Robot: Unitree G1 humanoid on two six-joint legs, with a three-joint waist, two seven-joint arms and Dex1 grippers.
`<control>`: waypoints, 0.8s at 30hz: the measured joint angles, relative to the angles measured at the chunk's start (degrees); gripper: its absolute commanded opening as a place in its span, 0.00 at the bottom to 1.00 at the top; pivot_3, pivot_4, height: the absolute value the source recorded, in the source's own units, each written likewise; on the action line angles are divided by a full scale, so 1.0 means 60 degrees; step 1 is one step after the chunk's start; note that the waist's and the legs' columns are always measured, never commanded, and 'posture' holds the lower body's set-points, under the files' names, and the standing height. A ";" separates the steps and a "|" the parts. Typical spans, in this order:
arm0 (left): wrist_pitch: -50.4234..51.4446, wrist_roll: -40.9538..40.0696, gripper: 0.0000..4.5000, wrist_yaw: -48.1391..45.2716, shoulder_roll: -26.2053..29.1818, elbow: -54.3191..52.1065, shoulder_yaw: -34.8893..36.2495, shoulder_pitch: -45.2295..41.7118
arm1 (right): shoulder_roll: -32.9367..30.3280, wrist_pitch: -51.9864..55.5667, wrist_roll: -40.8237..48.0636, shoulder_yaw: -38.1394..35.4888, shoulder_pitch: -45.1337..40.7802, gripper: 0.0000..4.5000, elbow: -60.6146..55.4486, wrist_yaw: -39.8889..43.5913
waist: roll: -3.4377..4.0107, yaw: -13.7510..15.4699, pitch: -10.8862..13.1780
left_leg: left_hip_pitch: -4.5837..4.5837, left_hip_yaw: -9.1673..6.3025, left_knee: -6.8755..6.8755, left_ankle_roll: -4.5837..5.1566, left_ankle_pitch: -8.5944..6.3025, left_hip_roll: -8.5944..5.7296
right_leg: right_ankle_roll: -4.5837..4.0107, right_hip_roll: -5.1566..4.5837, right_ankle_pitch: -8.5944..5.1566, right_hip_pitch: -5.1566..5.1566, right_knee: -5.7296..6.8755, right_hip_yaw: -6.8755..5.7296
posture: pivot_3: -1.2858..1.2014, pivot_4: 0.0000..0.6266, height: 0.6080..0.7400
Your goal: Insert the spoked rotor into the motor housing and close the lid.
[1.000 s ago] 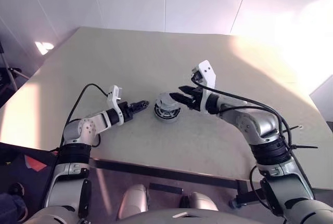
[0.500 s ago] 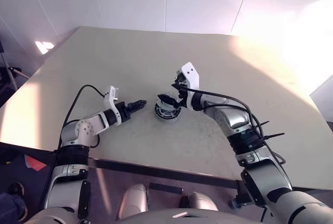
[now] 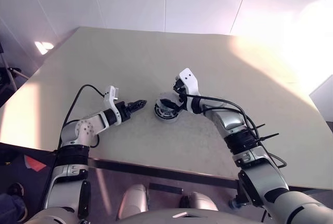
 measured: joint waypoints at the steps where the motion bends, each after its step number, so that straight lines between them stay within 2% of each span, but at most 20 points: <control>1: -0.0007 0.0007 0.78 0.0000 0.0000 0.0000 -0.0001 0.0000 | 0.0008 -0.0051 -0.0032 -0.0007 -0.0003 0.99 0.0032 0.0017 | 0.0000 0.0000 0.0000 | 0.0004 0.0000 0.0001 0.0000 0.0000 0.0000 | 0.0000 0.0000 0.0000 0.0004 0.0000 0.0000 | 0.52 0.00 1.00; 19: -0.0022 0.0071 0.78 0.0003 -0.0001 0.0000 -0.0005 -0.0001 | 0.0066 0.0322 -0.0152 0.0000 0.0217 0.99 -0.0294 0.0651 | -0.0001 0.0001 0.0000 | 0.0006 0.0000 0.0003 0.0002 -0.0001 0.0001 | -0.0001 0.0001 0.0001 0.0003 0.0004 0.0000 | 0.52 0.00 1.00; 23: -0.0023 0.0075 0.78 0.0016 -0.0001 0.0001 -0.0005 -0.0001 | 0.0112 0.0299 -0.0174 -0.0069 0.0216 0.71 -0.0234 0.0596 | -0.0001 0.0001 0.0000 | 0.0006 0.0000 0.0003 0.0002 -0.0001 0.0001 | -0.0002 0.0000 0.0001 0.0003 0.0004 -0.0001 | 0.52 0.00 1.00; 24: -0.0023 0.0075 0.78 0.0021 -0.0001 0.0000 -0.0005 -0.0001 | 0.0111 0.0301 -0.0169 -0.0082 0.0217 0.70 -0.0234 0.0616 | -0.0001 0.0001 0.0000 | 0.0005 0.0000 0.0003 0.0003 -0.0001 0.0001 | -0.0002 0.0000 0.0001 0.0003 0.0004 0.0000 | 0.52 0.00 1.00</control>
